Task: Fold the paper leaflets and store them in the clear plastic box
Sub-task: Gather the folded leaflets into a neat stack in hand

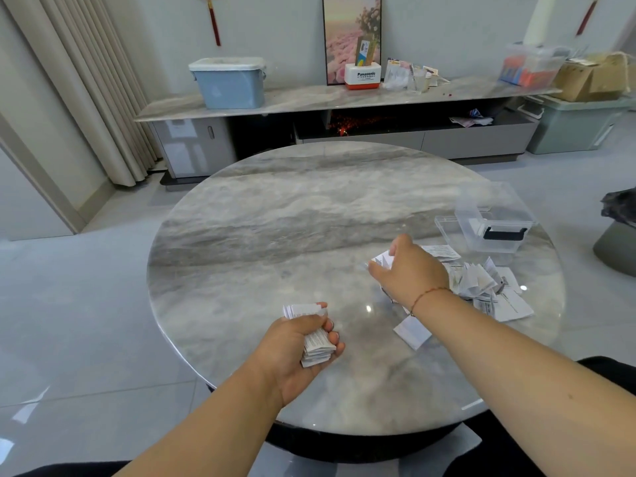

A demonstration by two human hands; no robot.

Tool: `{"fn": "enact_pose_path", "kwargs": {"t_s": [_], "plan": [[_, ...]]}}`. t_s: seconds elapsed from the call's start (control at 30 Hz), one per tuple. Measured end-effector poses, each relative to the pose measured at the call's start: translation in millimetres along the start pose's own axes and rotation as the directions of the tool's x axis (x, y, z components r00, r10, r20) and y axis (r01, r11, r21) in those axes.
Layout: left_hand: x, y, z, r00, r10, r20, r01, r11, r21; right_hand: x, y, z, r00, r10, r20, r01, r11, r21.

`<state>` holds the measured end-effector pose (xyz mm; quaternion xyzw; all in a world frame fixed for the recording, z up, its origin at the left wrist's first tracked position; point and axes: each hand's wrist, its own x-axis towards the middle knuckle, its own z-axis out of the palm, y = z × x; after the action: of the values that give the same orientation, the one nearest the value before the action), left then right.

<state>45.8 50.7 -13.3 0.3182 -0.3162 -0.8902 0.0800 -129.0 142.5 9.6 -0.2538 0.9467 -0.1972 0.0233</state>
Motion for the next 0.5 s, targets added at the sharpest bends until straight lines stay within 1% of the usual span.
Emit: {"fn": "enact_pose_path", "kwargs": {"t_s": [0.07, 0.13, 0.23, 0.37, 0.43, 0.5], "plan": [[1.4, -1.1, 0.4, 0.999, -0.006, -0.034, 0.006, 1.000, -0.004, 12.4, 2.2, 11.1, 0.997, 0.045, 0.059, -0.040, 0.995, -0.089], [0.9, -1.5, 2.2, 0.998, -0.007, -0.058, 0.006, 1.000, -0.003, 19.4, 2.7, 19.6, 0.995, 0.061, 0.077, -0.056, 0.996, -0.069], [1.0, 0.7, 1.2, 0.997, 0.003, -0.080, -0.004, 1.000, -0.011, 26.6, 5.0, 20.4, 0.995, 0.096, 0.024, -0.098, 0.989, 0.114], [0.0, 0.9, 0.8, 0.995, 0.000, -0.097, 0.000, 1.000, -0.009, 22.6, 8.2, 14.9, 0.993, 0.112, 0.039, -0.119, 0.948, 0.296], [-1.2, 1.4, 2.0, 0.996, 0.002, -0.092, -0.003, 1.000, -0.015, 15.3, 4.6, 9.0, 0.996, 0.085, 0.018, -0.085, 0.905, 0.418], [-2.0, 3.2, 3.3, 0.996, 0.016, -0.093, -0.019, 0.999, -0.030, 4.4, -2.7, -0.5, 0.999, 0.051, 0.011, -0.048, 0.819, 0.572]]}}
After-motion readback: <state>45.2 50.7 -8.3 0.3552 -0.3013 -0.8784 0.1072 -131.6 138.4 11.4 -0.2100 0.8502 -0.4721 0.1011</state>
